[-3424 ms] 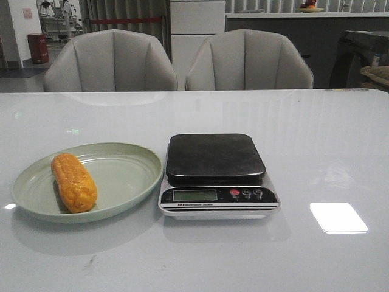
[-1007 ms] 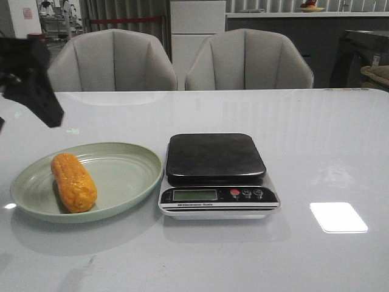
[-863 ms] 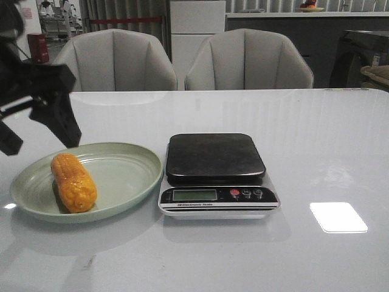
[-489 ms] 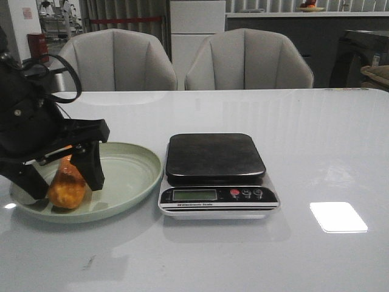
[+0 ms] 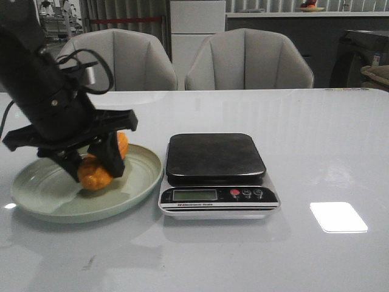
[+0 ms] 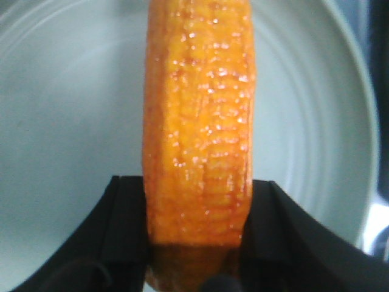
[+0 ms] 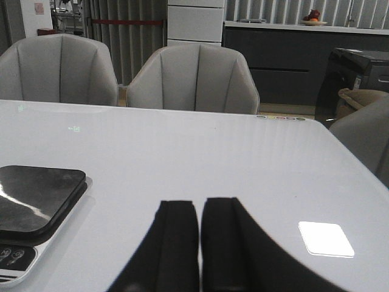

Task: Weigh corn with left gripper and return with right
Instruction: 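Lift the corn with the left gripper and lower it onto the scale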

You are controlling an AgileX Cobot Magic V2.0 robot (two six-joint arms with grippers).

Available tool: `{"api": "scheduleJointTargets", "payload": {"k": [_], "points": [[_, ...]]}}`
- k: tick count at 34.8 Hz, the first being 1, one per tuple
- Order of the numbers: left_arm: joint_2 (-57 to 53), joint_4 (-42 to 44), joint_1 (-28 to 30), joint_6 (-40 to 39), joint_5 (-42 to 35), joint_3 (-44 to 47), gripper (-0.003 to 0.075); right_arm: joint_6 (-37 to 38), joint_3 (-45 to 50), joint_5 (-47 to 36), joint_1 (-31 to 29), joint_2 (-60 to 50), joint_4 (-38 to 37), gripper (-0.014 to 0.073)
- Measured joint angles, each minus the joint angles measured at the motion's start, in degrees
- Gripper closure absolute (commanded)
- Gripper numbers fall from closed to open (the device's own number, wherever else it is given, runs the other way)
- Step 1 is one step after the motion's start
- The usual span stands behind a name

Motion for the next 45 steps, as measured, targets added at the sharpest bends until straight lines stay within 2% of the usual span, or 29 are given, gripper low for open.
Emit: {"api": "scheduleJointTargets", "payload": {"k": [12,21,25,33,35,45], "points": [[0.2,0.0,-6.4,0.1,1.0,-11.8,0.0606,0.0,0.0,0.0,0.0,0.0,0.0,0.0401],[2.8,-0.4,-11.8,0.1,1.1,-16.4,0.0599,0.0,0.0,0.0,0.0,0.0,0.0,0.0401],[4.8,-1.1,-13.4,0.1,1.1,-17.3,0.0525,0.0,0.0,0.0,0.0,0.0,0.0,0.0401],[8.4,-3.3,-14.7,0.1,0.9,-17.4,0.0185,0.0,0.0,0.0,0.0,0.0,0.0,0.0401],[8.6,-3.7,-14.9,0.1,0.8,-17.4,0.0144,0.0,0.0,0.0,0.0,0.0,0.0,0.0401],[8.3,-3.5,-15.1,0.1,2.0,-18.4,0.0148,0.0,0.0,0.0,0.0,0.0,0.0,0.0401]]}}
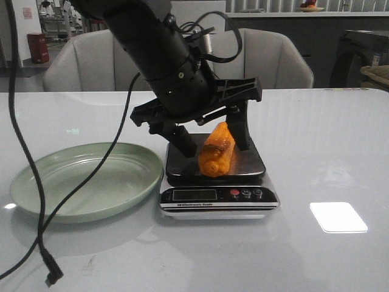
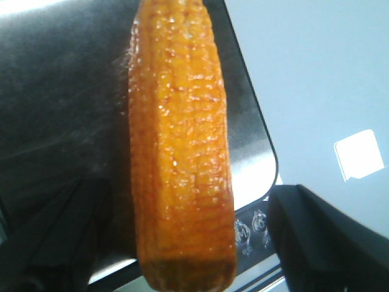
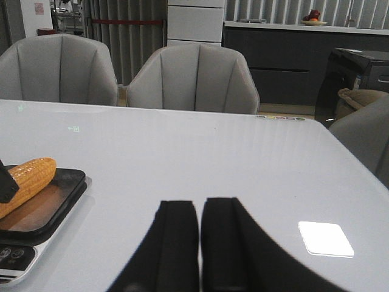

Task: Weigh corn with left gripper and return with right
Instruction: 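Lift the corn with the left gripper and lower it onto the scale, then open the left gripper and raise it away from the corn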

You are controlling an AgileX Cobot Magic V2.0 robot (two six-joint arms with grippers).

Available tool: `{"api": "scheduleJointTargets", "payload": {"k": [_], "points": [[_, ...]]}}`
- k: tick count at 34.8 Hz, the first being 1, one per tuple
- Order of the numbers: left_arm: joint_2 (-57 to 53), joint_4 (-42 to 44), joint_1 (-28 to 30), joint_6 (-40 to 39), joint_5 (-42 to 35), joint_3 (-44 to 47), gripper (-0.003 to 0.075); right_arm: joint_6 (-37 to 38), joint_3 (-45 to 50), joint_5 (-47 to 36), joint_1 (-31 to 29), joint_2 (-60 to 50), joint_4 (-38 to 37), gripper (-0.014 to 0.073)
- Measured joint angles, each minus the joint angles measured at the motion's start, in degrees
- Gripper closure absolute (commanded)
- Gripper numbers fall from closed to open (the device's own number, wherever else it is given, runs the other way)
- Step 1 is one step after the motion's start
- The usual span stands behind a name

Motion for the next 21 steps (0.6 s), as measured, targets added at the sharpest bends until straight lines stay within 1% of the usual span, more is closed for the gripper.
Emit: {"api": "scheduleJointTargets", "payload": {"k": [5,11,16,21], "points": [[-2.3,2.7,0.0,0.0,1.4,0.0,0.0148,0.0,0.0,0.0,0.0,0.0,0.0,0.0401],[-7.7,4.3,0.6,0.0,1.8,1.5,0.015,0.0,0.0,0.0,0.0,0.0,0.0,0.0401],[-13.9,5.4,2.0,0.0,0.8,5.8,0.0168,0.0,0.0,0.0,0.0,0.0,0.0,0.0401],[-21.0,7.1,3.4,0.0,-0.3,11.4,0.0167,0.0,0.0,0.0,0.0,0.0,0.0,0.0401]]}}
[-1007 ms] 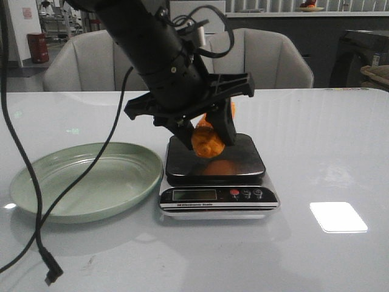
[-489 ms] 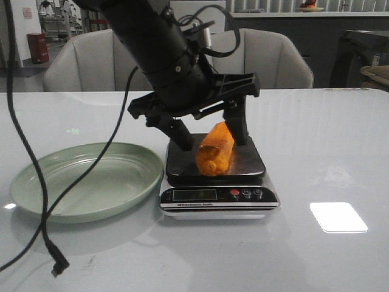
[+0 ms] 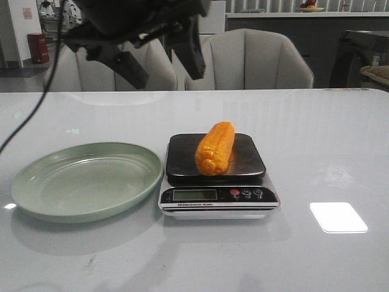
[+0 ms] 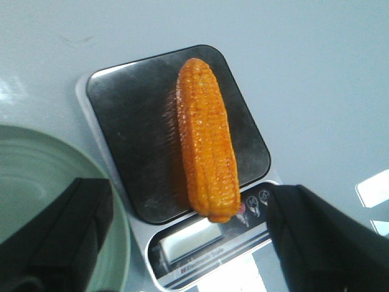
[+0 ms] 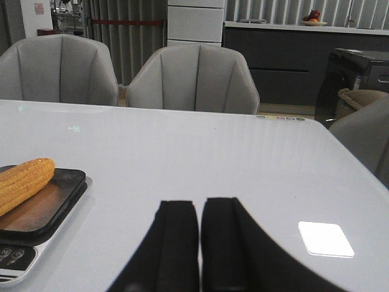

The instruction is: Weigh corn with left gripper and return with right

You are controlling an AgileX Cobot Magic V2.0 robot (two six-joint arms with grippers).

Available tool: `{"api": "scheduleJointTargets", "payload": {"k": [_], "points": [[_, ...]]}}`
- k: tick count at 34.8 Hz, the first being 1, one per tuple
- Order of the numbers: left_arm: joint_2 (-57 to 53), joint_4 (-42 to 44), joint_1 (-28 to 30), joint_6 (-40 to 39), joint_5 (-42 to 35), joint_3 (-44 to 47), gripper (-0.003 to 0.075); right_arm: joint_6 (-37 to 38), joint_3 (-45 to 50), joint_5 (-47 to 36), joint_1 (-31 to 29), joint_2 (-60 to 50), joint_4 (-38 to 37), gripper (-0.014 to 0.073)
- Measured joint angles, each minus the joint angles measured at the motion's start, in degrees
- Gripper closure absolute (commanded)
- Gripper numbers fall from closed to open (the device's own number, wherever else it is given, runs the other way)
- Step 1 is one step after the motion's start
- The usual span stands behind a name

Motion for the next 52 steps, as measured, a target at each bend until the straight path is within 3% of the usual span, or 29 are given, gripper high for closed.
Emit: {"api": "scheduleJointTargets", "payload": {"k": [21,33,36,39,45,47,52], "points": [[-46.2,8.5,1.2,0.0,-8.1,35.4,0.0167,0.0,0.0,0.0,0.0,0.0,0.0,0.0401],[-70.4,16.3,1.2,0.0,1.0,43.2,0.0175,0.0,0.0,0.0,0.0,0.0,0.0,0.0401],[-75.7,17.0,1.2,0.0,2.3,44.5,0.0225,0.0,0.0,0.0,0.0,0.0,0.0,0.0401],[-79.9,17.1,1.2,0.0,3.0,46.0,0.0323,0.0,0.0,0.0,0.0,0.0,0.0,0.0401],[-85.7,17.2,1.2,0.8,5.2,48.3,0.0624,0.0,0.0,-0.4,0.0,0.0,0.0,0.0401],[-87.1,17.2,1.2,1.1,5.6,48.9,0.0588,0.0,0.0,-1.0,0.0,0.0,0.0,0.0401],[-88.7,17.2,1.2,1.2,6.1,49.2,0.0587,0.1,0.0,-6.3,0.0,0.0,0.0,0.0401]]}}
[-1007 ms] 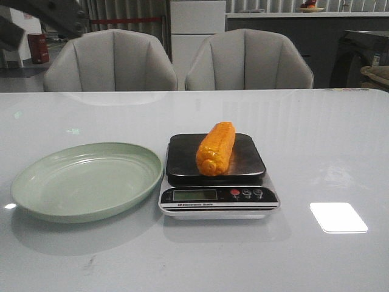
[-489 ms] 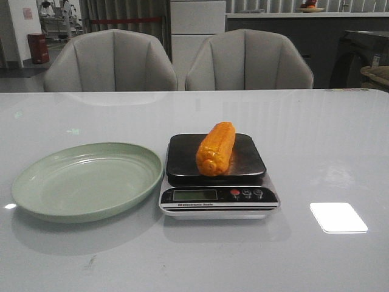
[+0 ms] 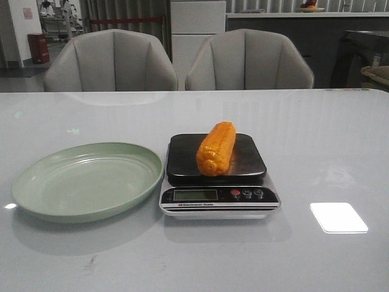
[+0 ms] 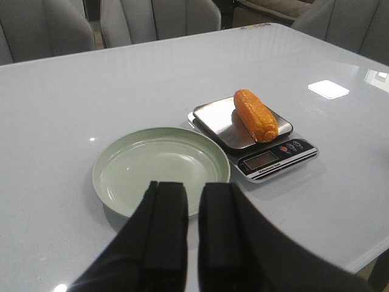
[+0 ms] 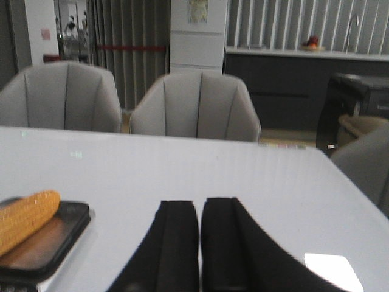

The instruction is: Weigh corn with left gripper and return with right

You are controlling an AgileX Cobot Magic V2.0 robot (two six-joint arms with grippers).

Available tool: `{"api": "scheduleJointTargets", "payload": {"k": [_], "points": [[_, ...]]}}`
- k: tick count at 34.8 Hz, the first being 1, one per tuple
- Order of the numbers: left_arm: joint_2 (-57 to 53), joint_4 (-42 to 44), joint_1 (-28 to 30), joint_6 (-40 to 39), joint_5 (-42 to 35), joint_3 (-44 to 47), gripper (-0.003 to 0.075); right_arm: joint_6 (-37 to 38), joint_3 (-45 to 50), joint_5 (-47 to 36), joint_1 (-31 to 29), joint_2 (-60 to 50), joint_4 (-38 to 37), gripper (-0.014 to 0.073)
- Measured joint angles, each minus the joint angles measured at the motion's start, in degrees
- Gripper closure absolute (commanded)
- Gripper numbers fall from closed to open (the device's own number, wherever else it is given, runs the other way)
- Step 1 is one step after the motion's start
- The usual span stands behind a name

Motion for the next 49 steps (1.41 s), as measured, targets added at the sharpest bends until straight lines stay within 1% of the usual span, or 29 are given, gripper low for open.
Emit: {"api": "scheduleJointTargets", "payload": {"k": [3,5,8,12,14,18,22,23,25,27,29,31,37,40,46,49], "points": [[0.0,0.0,0.0,0.0,0.1,0.0,0.0587,0.1,0.0,-4.7,0.0,0.0,0.0,0.0401],[0.0,0.0,0.0,0.0,0.1,0.0,0.0587,0.1,-1.2,-4.3,0.0,0.0,0.0,0.0401],[0.0,0.0,0.0,0.0,0.1,0.0,0.0587,0.1,-6.6,-0.2,0.0,2.3,0.0,0.0401],[0.0,0.0,0.0,0.0,0.1,0.0,0.0587,0.1,-16.3,8.9,0.0,10.5,0.1,0.0401],[0.0,0.1,0.0,0.0,0.1,0.0,0.0587,0.1,-19.5,13.0,0.0,14.0,0.4,0.0401],[0.0,0.1,0.0,0.0,0.1,0.0,0.0587,0.1,-22.0,19.0,0.0,18.4,1.4,0.0401],[0.0,0.1,0.0,0.0,0.1,0.0,0.0587,0.1,-22.0,21.8,0.0,19.1,1.6,0.039],[0.0,0.1,0.0,0.0,0.1,0.0,0.0587,0.1,-22.0,21.8,0.0,19.2,1.7,0.0364],[0.0,0.1,0.0,0.0,0.1,0.0,0.0587,0.1,-22.1,21.9,0.0,19.2,2.5,0.0263],[0.0,0.1,0.0,0.0,0.1,0.0,0.0587,0.1,-22.6,22.0,0.3,19.5,3.9,0.009],[0.0,0.1,0.0,0.0,0.1,0.0,0.0587,0.2,-23.1,22.1,1.1,20.5,5.7,-0.0043],[0.0,0.1,0.0,0.0,0.1,0.0,0.0587,0.2,-24.3,22.2,2.4,22.3,7.2,-0.0013],[0.0,0.2,0.0,0.1,0.1,0.0,0.0587,0.2,-29.8,24.8,8.6,31.8,10.0,-0.0007],[0.0,0.2,0.0,0.1,0.1,0.0,0.0587,0.2,-34.0,26.1,13.0,38.2,11.4,-0.0007],[0.0,0.3,0.0,0.1,-0.1,0.0,0.0587,0.3,-44.4,25.8,22.1,54.3,13.3,-0.0007],[0.0,0.3,0.0,0.1,-0.1,0.0,0.0587,1.9,-49.5,26.2,24.4,62.3,13.9,-0.0007]]}}
